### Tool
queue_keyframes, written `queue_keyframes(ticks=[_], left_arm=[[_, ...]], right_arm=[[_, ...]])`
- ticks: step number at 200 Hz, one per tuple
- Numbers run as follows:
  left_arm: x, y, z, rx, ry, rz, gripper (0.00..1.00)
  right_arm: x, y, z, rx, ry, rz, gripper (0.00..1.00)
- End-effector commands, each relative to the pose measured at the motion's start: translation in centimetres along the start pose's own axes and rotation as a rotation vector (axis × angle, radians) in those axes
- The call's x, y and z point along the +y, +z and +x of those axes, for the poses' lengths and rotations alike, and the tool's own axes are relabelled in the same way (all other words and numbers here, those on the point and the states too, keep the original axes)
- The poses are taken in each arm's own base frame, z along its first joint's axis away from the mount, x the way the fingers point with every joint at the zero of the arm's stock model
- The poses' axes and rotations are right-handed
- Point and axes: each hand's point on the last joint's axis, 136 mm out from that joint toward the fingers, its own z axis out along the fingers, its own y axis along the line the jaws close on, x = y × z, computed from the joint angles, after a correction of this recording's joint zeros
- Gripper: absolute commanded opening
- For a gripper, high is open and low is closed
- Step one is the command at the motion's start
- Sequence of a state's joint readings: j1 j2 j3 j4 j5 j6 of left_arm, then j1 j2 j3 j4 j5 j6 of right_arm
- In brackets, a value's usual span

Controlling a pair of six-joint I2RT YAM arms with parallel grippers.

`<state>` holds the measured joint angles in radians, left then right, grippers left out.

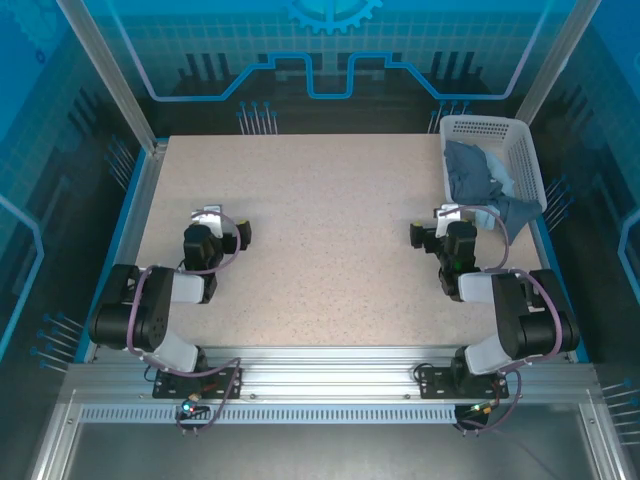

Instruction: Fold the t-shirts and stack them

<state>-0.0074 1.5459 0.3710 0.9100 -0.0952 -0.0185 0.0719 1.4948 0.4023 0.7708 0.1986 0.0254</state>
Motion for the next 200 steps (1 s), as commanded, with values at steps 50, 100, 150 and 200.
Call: queue_keyframes(ticks=[50,100,150,200], left_arm=[[-0.4,0.3,-0.6,-0.009,0.021,0.025,0.99],[-0.4,0.3,-0.5,-0.009,0.021,0.027,0.99],[-0.8,-4.5,-4.9,-0.178,0.093,-0.102,0.99],[-2.1,-10.1,-18.7,-0.219,-0.336,-0.164,0.99]], right_arm=[[0.0,0.2,-0.8,-0.024,0.012,0.005,1.00],[0.0,0.2,-0.8,-0.024,0.012,0.004,1.00],[-0.5,-3.8,-7.3,-0.088,-0.032,0.156,1.00],[-3.5,-9.4,-18.3,0.189,0.541,0.187,1.00]])
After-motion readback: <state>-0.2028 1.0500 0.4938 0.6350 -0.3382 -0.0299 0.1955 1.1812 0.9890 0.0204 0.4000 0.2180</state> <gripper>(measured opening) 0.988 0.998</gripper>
